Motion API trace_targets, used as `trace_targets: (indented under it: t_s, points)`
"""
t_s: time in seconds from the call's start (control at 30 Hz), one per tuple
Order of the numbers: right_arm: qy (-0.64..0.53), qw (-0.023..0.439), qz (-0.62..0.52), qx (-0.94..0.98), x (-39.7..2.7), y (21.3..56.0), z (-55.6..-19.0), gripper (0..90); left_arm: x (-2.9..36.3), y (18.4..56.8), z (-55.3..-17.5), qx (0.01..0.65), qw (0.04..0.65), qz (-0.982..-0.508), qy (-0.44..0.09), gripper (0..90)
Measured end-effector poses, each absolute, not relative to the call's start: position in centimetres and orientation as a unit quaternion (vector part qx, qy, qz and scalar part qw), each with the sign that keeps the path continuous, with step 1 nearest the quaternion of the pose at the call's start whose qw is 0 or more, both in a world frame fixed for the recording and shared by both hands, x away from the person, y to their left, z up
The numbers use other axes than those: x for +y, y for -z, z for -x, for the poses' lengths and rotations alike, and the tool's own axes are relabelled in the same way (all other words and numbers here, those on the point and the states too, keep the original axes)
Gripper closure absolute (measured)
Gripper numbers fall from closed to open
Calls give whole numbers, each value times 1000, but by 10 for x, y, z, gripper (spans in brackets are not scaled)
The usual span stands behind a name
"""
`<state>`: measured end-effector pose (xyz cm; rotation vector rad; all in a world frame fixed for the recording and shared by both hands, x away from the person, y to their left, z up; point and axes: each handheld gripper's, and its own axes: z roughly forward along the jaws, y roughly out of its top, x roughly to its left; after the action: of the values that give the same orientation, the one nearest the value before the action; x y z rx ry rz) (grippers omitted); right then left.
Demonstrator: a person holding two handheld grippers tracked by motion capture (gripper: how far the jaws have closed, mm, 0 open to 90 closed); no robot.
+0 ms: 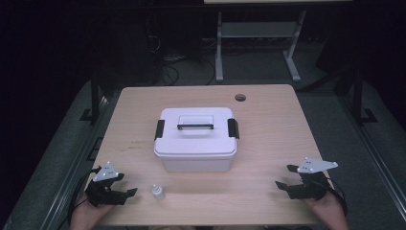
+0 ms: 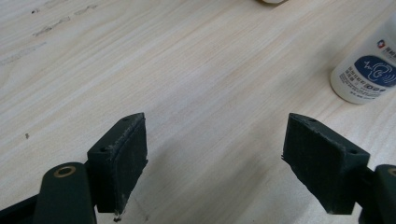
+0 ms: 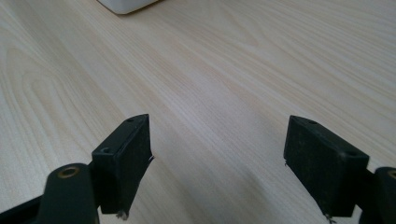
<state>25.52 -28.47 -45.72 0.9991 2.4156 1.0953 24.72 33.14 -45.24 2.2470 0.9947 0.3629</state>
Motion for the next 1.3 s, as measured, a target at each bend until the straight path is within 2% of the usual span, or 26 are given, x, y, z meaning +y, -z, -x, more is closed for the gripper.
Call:
trace_targets:
  t_s: [0.73, 1.1, 1.3]
  points:
    - [-369, 131, -330, 859, -298, 446, -266, 206, 332, 456, -249, 379, 324, -858, -125, 213]
    - [-328, 108, -301, 889, -294, 430, -280, 203, 333, 456, -248, 377, 330, -856, -128, 212]
    - [-318, 106, -280, 900, -294, 410, -288, 210, 333, 455, -248, 375, 330, -857, -128, 212]
